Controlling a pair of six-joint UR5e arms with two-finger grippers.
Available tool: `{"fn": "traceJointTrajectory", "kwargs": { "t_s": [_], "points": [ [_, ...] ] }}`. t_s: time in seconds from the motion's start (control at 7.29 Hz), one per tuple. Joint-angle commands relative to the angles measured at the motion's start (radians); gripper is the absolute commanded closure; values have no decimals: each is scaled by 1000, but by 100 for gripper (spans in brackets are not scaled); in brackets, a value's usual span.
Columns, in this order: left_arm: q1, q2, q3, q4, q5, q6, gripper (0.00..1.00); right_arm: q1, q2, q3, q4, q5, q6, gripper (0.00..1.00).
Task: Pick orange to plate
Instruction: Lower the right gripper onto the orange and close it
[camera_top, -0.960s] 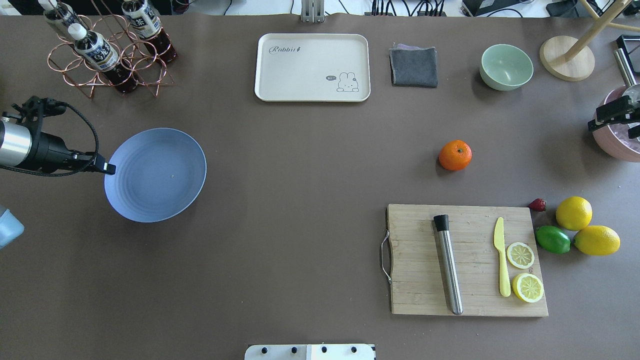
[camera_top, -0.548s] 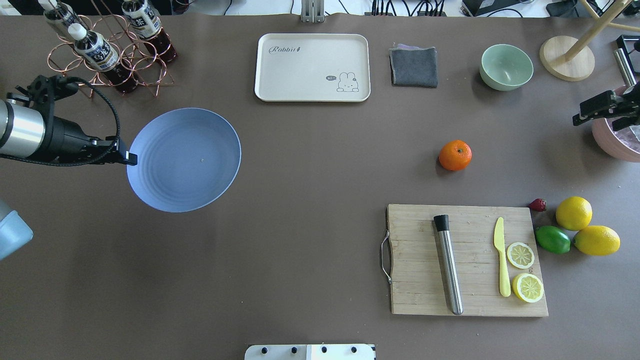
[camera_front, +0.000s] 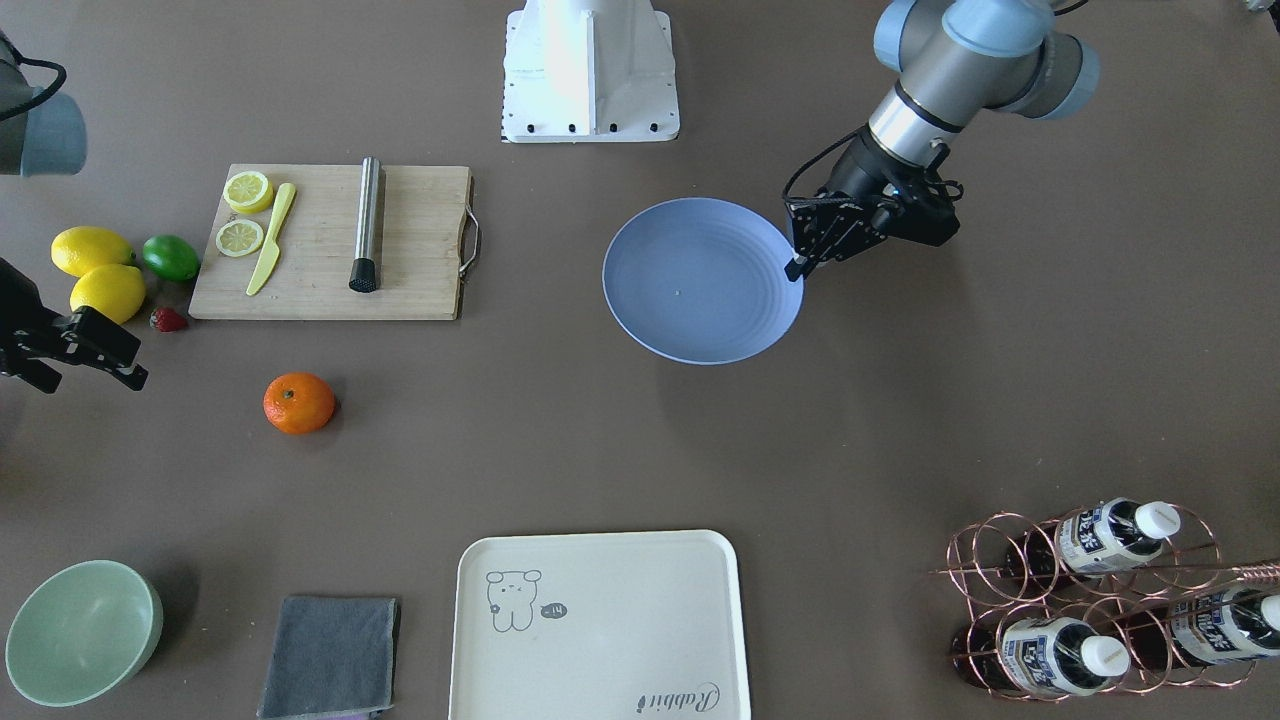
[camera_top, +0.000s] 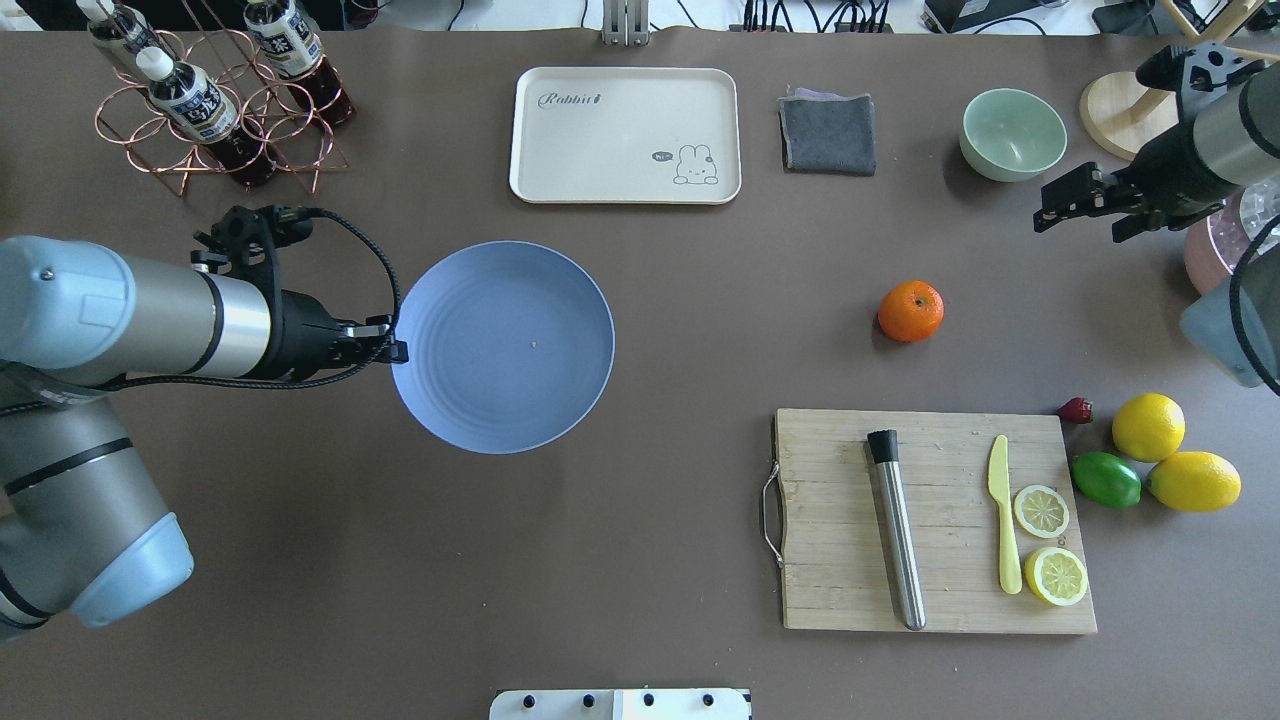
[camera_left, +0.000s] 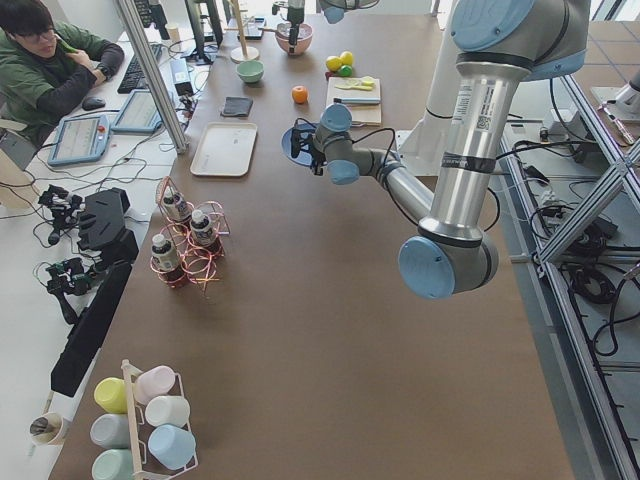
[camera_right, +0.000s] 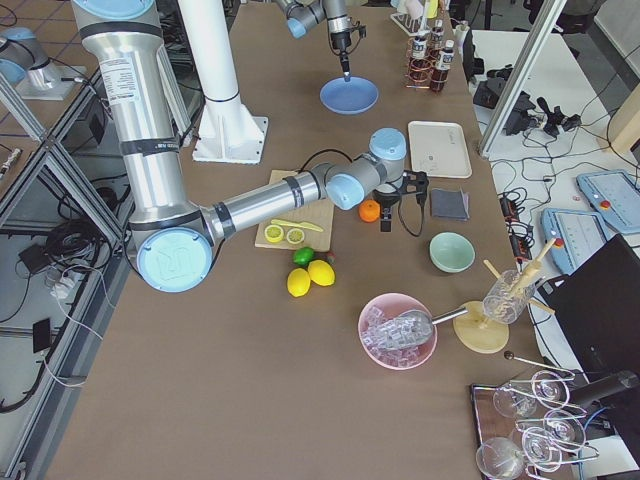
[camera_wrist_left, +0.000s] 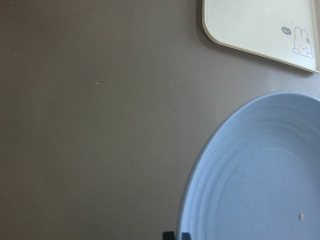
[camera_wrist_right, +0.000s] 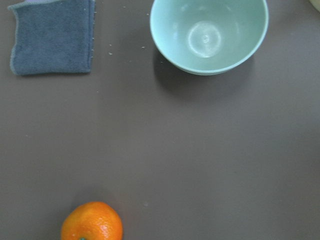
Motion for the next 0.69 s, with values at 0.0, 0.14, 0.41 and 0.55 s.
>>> {"fn": "traceJointTrajectory", "kwargs": {
  "t_s": [0.0,0.14,0.41,0.55],
  "points": [
    [145,-115,13,108,174,-91,100,-107,82,-23,-2,-81,83,0],
    [191,-152,34,142,234,-91,100,-134,98,-32,-2,-84,95,0],
    [207,-201,114,146,259,-121,100,-195,113,-37,-2,-142,144,0],
    [207,-206,141,144,259,-122,100,-216,113,-43,-2,-161,157,0]
  ]
}}
